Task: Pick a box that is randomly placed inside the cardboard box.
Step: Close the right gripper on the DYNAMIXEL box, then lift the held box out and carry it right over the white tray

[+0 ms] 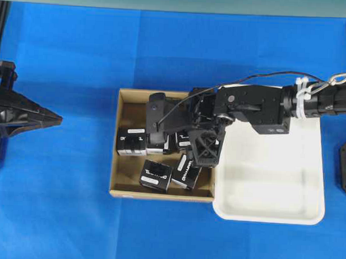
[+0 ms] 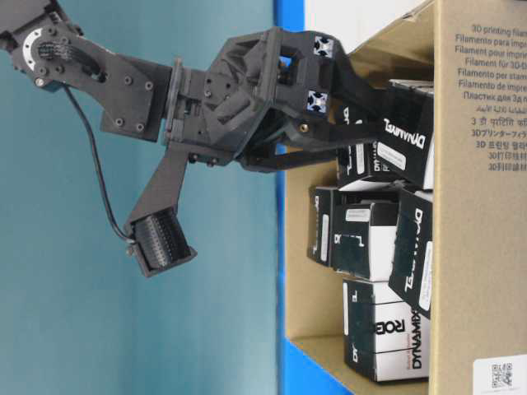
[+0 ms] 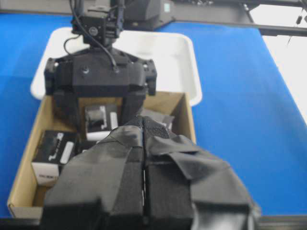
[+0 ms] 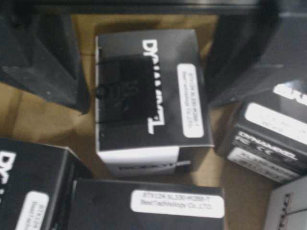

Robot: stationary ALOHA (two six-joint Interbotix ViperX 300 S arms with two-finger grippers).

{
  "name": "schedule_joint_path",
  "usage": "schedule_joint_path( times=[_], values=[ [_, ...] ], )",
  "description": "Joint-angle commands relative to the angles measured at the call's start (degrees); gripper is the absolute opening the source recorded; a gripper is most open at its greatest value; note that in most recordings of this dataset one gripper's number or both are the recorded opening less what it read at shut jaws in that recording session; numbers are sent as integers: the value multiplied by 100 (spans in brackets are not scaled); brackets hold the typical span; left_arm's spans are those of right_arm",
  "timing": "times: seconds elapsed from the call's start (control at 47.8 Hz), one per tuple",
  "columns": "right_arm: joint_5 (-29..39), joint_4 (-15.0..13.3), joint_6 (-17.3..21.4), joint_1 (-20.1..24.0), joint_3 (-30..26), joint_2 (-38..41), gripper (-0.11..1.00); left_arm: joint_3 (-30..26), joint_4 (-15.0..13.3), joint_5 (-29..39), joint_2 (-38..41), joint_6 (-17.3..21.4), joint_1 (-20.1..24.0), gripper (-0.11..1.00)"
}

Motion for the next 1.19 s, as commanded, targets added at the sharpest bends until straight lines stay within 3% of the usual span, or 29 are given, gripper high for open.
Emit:
schedule_joint_path(
  times=[0.0,0.084,0.355,0.606,0.857,1.171],
  values=[
    [18,18,18,70,-132,-53,73,-158,18,-26,35,-9,-9,-7],
    [79,9,18,88,-229,-141,57,-158,18,-26,35,-9,-9,-7],
    [598,18,246,26,-545,-659,57,-149,18,-26,26,-9,-9,-7],
    [1389,9,554,-483,-536,-1556,57,-149,18,-26,35,-9,-9,-7],
    [1644,-26,448,-861,-105,-2065,57,-149,18,-26,26,0,-9,-7],
    [1371,-26,-70,-1178,773,-2259,57,-149,18,-26,26,0,-9,-7]
  ],
)
